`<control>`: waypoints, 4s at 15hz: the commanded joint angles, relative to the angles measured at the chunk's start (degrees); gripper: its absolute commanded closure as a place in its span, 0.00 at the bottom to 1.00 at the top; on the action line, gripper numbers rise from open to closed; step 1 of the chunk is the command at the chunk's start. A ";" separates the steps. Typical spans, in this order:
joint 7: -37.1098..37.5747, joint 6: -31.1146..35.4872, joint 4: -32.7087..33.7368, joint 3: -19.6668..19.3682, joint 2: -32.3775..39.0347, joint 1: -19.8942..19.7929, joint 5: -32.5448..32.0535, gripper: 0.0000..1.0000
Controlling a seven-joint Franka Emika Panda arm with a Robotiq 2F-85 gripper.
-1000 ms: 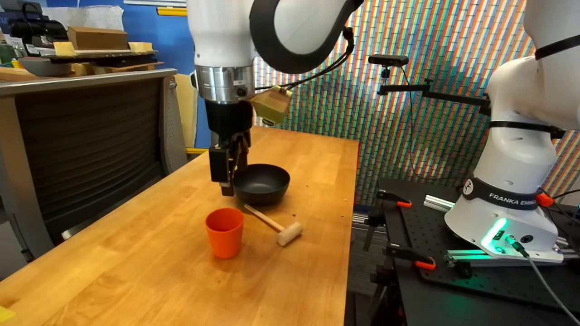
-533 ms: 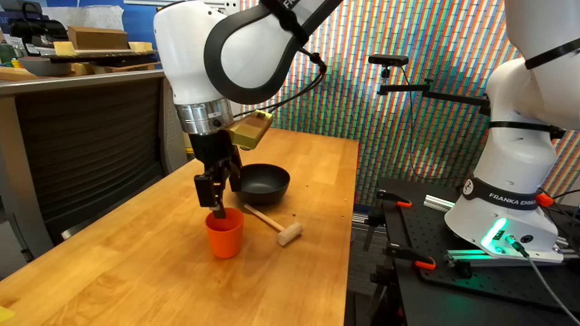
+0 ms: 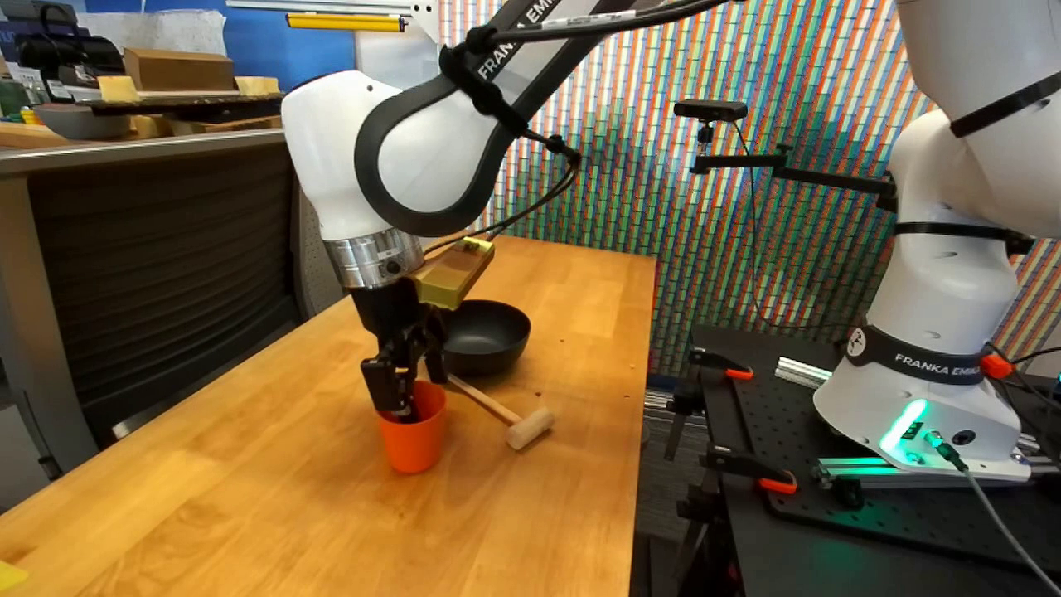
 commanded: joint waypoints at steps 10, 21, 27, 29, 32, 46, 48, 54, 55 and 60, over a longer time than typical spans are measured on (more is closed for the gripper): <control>-1.66 -1.18 3.39 -1.20 2.02 0.93 1.78 1.00; 6.80 0.12 -3.51 -7.68 -11.57 0.67 -0.81 0.98; 16.55 2.47 -12.41 -10.67 -17.81 0.43 -1.90 0.98; 21.90 4.96 -16.70 -11.83 -20.69 0.44 -2.93 0.98; 29.22 6.95 -21.12 -13.05 -22.93 0.27 -5.88 0.98; 39.62 11.30 -21.95 -13.86 -16.01 -0.64 -11.34 0.98; 40.05 12.59 -22.07 -14.31 -15.29 -0.67 -11.59 0.69; 40.33 14.27 -23.04 -15.42 -16.43 -0.06 -11.91 0.31; 40.65 14.13 -23.33 -15.57 -17.21 0.20 -12.38 0.23; 43.56 12.03 -24.08 -15.09 -22.59 1.32 -17.97 0.00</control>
